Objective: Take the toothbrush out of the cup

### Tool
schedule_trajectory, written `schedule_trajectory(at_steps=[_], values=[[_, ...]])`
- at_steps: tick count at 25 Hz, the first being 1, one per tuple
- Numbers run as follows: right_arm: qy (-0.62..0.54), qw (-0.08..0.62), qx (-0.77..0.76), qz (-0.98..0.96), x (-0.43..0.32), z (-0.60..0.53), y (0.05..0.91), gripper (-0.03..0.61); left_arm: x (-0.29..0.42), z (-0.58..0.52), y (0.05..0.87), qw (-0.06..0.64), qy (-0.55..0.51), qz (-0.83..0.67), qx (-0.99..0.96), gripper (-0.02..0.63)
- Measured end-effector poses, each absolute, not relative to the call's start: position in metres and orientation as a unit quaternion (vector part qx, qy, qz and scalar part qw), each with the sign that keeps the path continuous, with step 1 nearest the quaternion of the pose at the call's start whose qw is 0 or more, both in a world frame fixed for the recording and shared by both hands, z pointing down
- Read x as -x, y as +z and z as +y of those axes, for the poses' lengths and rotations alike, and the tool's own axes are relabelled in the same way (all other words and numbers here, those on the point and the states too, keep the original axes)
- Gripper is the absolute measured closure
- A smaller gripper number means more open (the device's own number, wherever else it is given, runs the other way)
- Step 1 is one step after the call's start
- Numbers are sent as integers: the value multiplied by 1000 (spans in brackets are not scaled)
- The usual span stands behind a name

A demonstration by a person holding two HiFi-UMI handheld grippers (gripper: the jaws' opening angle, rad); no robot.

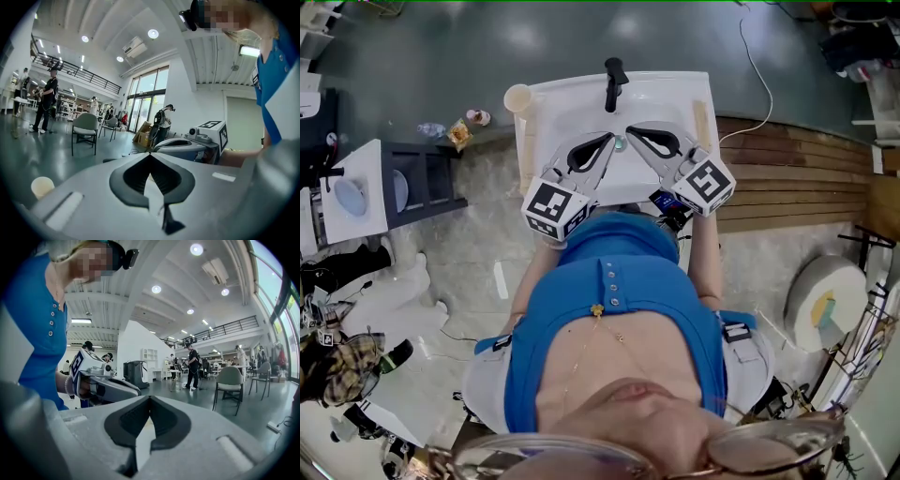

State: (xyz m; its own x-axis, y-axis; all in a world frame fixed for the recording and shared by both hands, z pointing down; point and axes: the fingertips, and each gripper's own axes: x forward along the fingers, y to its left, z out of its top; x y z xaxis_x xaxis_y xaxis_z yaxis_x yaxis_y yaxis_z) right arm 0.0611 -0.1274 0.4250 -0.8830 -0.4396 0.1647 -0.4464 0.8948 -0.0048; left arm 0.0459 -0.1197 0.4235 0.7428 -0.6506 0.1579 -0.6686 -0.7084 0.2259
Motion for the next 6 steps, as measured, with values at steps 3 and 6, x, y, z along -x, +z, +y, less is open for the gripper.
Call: schedule_trajectory(at_steps=[3,6], values=[[24,80,-229,-970,-61,-128,426,577,-45,-120,424,134,33,-358,-924,614],[22,79,-229,-970,-61,-128,426,577,-45,-121,424,134,32,-359,-923,614]])
